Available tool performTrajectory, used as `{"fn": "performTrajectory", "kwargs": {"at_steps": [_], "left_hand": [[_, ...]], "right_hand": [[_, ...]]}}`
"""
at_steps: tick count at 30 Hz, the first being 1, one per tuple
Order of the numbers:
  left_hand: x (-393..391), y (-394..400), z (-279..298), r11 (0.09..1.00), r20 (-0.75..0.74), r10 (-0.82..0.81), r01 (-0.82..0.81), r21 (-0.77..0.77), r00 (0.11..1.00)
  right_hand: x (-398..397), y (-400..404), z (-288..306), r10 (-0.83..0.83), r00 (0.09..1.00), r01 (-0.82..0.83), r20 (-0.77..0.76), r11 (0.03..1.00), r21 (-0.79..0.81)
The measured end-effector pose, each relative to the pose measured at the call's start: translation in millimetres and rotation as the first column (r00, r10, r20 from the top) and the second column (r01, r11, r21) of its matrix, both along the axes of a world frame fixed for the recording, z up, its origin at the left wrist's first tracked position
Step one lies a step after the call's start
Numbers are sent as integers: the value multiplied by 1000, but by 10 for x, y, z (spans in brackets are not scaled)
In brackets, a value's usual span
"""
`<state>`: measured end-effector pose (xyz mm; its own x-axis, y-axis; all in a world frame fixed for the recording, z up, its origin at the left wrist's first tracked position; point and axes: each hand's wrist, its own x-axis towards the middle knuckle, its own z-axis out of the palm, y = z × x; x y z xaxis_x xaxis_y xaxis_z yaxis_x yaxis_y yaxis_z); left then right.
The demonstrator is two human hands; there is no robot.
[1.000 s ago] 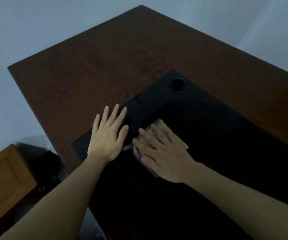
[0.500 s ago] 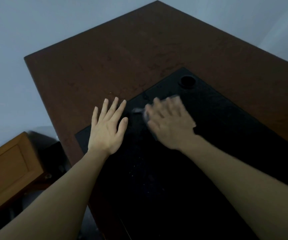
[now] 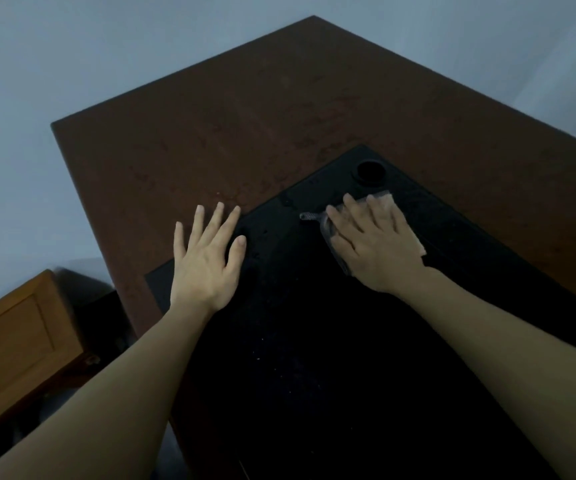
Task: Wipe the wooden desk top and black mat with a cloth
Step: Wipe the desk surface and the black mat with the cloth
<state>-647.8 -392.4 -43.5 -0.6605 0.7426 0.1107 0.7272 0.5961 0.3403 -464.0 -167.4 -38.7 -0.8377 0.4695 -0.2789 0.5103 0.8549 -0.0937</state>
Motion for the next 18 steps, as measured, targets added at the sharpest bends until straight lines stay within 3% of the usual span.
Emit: {"fn": "performTrajectory", "kwargs": {"at_steps": [3,7,12,15,18], "left_hand": [[-15,18,-13,1000,8,-22,22,-6,1000],[-34,5,7,998,10,-67,67,-13,998],[-115,-64,55,984,55,-176,174,31,983],[-402,-135,108,966,27,-255,256,-25,967],[-841,-163,120,972,21,-216,217,-95,976]], "right_hand": [[-151,-278,10,-31,998,32,-51,999,23],[-34,-825,-24,169,977,-164,-128,985,49],[146,-821,56,287,954,-288,-82,958,-1],[20,-502,89,197,980,-197,-31,980,-7],[-198,-99,114,14,998,-15,63,1000,4]]}}
